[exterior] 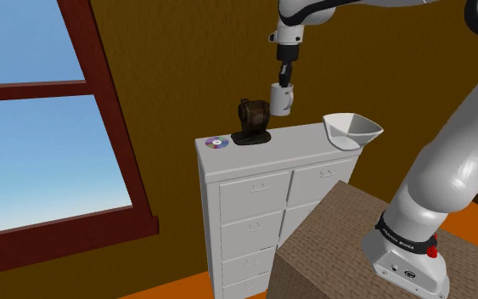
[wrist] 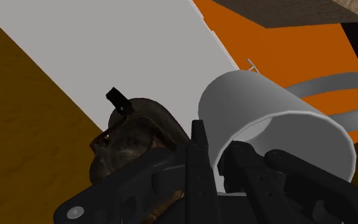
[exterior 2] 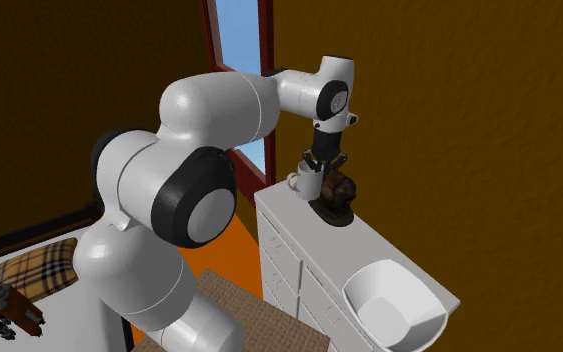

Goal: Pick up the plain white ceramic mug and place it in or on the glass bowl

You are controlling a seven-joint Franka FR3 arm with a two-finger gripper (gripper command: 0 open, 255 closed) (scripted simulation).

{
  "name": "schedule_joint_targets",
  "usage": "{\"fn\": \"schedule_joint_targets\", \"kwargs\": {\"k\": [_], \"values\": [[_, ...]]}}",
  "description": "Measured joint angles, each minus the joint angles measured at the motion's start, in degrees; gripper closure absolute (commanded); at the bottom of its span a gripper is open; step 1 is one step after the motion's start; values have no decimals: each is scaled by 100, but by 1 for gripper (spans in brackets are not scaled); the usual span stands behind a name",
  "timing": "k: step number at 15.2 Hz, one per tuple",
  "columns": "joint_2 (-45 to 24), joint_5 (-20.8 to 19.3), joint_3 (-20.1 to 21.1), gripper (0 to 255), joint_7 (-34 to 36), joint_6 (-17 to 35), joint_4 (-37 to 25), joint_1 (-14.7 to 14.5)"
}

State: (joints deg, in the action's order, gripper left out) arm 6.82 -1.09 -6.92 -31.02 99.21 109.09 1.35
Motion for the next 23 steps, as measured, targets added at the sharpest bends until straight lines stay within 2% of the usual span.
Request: {"fn": "schedule_joint_targets", "kwargs": {"k": [10,17,23], "values": [[724,-329,-727,255,-1199,-22,657,573],[944,-589,-1315,255,-2101,-38,795,973],[882,-744,-1860,255,-2941,-130,567,1288]]}}
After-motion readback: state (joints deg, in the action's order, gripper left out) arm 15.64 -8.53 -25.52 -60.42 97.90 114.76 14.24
